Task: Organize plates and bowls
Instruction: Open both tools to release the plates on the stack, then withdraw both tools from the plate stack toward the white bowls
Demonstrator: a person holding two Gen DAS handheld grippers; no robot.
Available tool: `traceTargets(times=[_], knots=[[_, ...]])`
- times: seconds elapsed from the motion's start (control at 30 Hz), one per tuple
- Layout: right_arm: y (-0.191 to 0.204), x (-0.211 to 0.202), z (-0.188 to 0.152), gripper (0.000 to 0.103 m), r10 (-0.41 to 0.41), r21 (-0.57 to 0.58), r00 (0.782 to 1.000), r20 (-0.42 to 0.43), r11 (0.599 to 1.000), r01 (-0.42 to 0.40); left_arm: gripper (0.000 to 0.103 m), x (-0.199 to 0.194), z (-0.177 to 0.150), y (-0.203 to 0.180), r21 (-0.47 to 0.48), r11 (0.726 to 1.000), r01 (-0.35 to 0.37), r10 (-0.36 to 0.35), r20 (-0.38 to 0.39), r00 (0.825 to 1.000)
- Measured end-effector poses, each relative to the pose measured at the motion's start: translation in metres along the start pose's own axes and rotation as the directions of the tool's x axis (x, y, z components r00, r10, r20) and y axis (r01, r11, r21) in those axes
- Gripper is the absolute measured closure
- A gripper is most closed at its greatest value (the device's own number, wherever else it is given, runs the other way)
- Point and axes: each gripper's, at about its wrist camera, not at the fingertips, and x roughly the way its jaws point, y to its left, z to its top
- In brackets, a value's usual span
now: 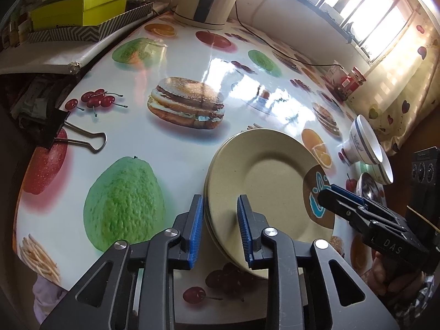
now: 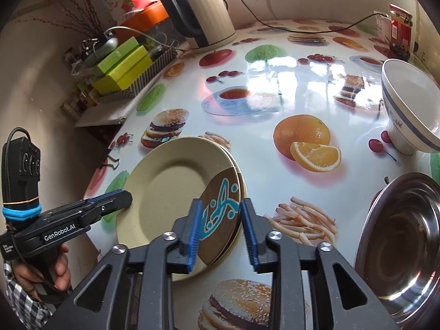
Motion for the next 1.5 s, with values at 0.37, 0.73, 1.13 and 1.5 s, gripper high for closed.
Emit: traceTargets(times=[0.37, 0.73, 1.13, 1.5], knots=[[-0.008, 0.01, -0.002, 0.059, 0.0, 0.036, 1.0, -0.023, 0.999, 0.001, 0.061, 0.012, -0.001, 0.007, -0.04, 0.998, 0.042, -0.044, -0.033, 0.998], [-0.011, 0.019, 0.0, 0.062, 0.053, 0.078, 0.998, -0.045, 0.996, -0.049, 0.061, 0.018, 0.006, 0.004, -0.035, 0.998, 0.056, -0.057, -0.034, 0.998], [-0.018, 0.029, 0.023, 0.064, 0.035, 0.106, 0.998, -0.054, 0.994, -0.029, 0.061, 0.032, 0.034, 0.002, -0.031, 0.999, 0.045, -0.046, -0.04, 0.998], [-0.027, 0.041, 0.051, 0.065, 0.013, 0.121, 0.999, -0.052, 0.993, -0.007, 0.061, 0.047, 0.061, 0.0, -0.021, 0.999, 0.035, -0.036, -0.048, 0.998]])
